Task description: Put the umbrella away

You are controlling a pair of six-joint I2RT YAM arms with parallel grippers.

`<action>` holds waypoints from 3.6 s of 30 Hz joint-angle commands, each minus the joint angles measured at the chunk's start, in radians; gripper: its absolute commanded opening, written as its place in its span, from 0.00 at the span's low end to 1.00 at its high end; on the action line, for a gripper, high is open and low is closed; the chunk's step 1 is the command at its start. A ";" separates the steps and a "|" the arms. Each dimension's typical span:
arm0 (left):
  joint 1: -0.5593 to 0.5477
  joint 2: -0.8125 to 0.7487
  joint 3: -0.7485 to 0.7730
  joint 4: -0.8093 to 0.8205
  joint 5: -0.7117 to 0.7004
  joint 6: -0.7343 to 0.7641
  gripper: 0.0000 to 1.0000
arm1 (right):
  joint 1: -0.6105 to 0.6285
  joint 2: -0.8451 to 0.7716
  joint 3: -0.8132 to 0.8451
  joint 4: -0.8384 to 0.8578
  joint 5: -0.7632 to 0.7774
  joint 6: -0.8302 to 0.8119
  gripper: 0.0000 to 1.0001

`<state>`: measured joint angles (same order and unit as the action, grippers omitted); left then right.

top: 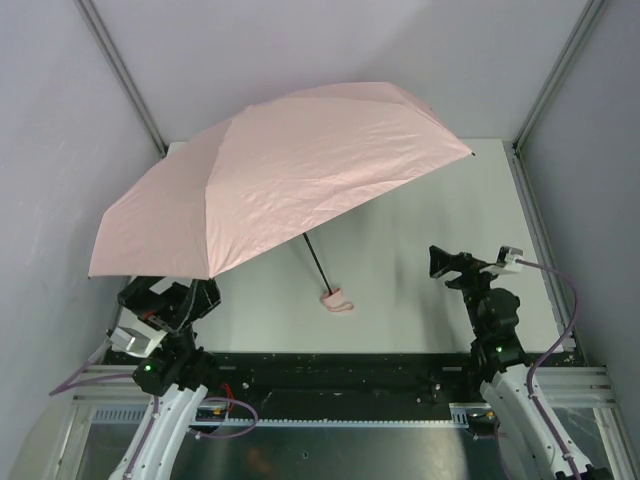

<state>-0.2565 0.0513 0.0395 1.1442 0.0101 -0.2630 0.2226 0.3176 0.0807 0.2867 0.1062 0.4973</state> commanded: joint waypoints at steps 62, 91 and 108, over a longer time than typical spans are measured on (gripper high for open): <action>-0.365 0.686 0.451 -0.778 0.437 -0.510 0.98 | 0.433 1.375 0.918 0.997 -0.608 0.779 0.00; -0.545 1.009 0.628 -0.767 0.346 -0.405 0.19 | 0.589 0.884 0.907 0.161 -0.122 0.193 0.00; -0.747 0.978 0.631 -0.909 -0.150 -0.294 0.00 | 0.575 1.063 1.218 -0.108 0.315 -0.088 0.72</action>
<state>-0.9947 1.0569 0.6361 0.2047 -0.0223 -0.6350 0.8173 1.3106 1.2041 0.1608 0.3058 0.5167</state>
